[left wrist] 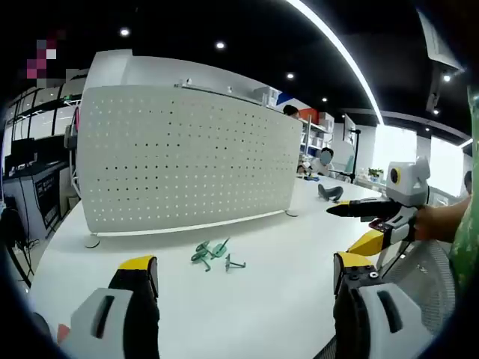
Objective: Insert the hook assembly into the mounting plate slot until the hook locks in place.
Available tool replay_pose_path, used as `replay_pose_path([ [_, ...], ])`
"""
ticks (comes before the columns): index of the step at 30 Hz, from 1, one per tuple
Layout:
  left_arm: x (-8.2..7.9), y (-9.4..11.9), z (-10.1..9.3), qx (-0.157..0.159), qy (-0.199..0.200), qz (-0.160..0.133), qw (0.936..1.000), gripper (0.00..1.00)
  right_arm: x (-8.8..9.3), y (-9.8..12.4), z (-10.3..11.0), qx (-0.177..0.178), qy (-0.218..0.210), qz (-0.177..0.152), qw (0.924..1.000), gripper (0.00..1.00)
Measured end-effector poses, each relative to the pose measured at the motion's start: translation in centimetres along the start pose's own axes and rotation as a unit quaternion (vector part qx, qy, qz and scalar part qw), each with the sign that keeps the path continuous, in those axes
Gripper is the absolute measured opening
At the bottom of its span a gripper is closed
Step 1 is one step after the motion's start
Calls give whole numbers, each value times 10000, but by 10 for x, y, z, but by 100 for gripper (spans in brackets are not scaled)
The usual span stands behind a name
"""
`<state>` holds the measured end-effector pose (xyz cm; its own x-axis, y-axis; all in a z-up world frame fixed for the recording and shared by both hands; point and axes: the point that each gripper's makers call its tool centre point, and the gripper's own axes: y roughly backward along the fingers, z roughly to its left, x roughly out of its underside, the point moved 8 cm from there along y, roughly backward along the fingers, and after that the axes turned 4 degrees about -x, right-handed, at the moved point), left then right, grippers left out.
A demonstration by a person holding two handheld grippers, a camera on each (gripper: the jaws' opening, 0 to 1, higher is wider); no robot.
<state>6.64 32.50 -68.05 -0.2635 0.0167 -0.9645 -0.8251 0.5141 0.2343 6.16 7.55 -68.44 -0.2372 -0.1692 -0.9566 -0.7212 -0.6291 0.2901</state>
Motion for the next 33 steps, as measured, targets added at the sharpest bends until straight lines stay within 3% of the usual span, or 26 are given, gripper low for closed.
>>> replay_pose_path([
  [33,-1,1,0,-18,6,-51,10000,100,0,1,-1,37,3,3,10000,92],
])
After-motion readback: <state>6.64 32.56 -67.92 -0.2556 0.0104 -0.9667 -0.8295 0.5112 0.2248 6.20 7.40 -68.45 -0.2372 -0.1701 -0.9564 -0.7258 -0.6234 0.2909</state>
